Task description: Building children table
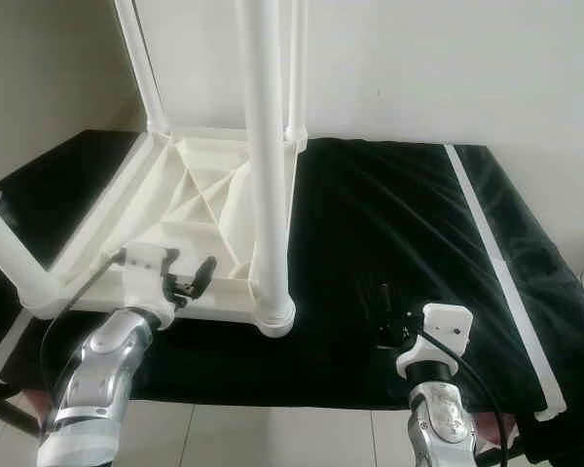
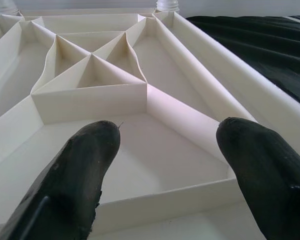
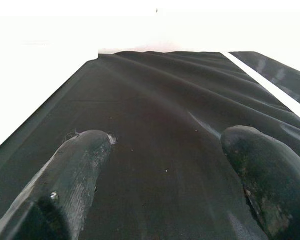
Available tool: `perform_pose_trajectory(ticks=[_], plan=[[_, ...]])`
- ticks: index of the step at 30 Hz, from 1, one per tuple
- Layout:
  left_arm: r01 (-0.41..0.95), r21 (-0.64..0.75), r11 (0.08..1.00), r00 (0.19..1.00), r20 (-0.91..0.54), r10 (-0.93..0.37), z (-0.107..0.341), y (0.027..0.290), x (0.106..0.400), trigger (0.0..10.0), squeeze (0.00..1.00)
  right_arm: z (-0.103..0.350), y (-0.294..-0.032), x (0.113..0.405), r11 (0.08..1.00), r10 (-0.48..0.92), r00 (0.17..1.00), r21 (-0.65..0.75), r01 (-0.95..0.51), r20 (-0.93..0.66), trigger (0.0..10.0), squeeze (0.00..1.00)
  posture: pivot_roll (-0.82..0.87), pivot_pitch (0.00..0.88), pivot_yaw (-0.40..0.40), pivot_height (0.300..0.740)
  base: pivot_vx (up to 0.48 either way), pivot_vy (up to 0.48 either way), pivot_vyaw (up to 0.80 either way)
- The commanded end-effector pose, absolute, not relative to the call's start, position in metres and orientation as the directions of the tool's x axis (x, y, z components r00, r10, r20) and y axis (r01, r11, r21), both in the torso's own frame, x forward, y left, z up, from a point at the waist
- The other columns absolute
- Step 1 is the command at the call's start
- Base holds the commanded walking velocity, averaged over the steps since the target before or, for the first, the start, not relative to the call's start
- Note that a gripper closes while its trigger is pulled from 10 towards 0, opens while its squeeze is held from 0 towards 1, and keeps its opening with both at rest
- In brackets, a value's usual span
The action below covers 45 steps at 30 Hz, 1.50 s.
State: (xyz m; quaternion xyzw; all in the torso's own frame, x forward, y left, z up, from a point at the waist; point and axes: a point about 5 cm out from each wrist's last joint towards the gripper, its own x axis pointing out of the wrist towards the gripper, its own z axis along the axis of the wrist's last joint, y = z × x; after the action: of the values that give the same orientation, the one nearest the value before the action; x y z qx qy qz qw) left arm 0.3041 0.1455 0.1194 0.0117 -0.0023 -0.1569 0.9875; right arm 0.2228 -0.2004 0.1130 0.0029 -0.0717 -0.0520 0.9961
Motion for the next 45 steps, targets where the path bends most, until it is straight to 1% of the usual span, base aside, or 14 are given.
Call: perform_pose_trajectory(ticks=[1,16,28,39,45], plan=[[0.250,0.013,0.968,0.968,-0.024,-0.250,0.114,0.149,0.302,10.0,0.00,0.112,-0.201,0.223,0.995,-0.104,0.986,0.015,0.103,0.133,10.0,0.00,-0.02,0.000,-0.005,0.740,0.000,0.000,0.00],[0.250,0.002,0.968,0.968,-0.031,-0.249,0.113,0.149,0.302,10.0,0.00,0.112,-0.201,0.223,0.994,-0.105,0.986,0.017,0.104,0.132,10.0,0.00,-0.02,0.000,-0.007,0.740,-0.253,0.000,0.00],[0.237,-0.014,0.971,0.972,0.010,-0.237,0.118,0.149,0.301,10.0,0.00,0.113,-0.202,0.222,0.995,-0.103,0.986,0.014,0.102,0.131,10.0,0.00,-0.02,0.000,-0.008,0.740,0.000,0.000,0.00],[0.223,0.019,0.975,0.974,0.038,-0.224,0.123,0.148,0.303,10.0,0.00,0.113,-0.202,0.222,0.994,-0.106,0.985,0.012,0.105,0.133,10.0,0.00,-0.03,0.000,-0.004,0.740,0.000,0.000,0.00],[0.276,-0.024,0.961,0.960,0.048,-0.275,0.127,0.144,0.305,10.0,0.00,0.115,-0.201,0.224,0.996,-0.093,0.986,0.010,0.093,0.140,10.0,0.00,-0.03,0.000,-0.014,0.740,0.000,0.000,0.00]])
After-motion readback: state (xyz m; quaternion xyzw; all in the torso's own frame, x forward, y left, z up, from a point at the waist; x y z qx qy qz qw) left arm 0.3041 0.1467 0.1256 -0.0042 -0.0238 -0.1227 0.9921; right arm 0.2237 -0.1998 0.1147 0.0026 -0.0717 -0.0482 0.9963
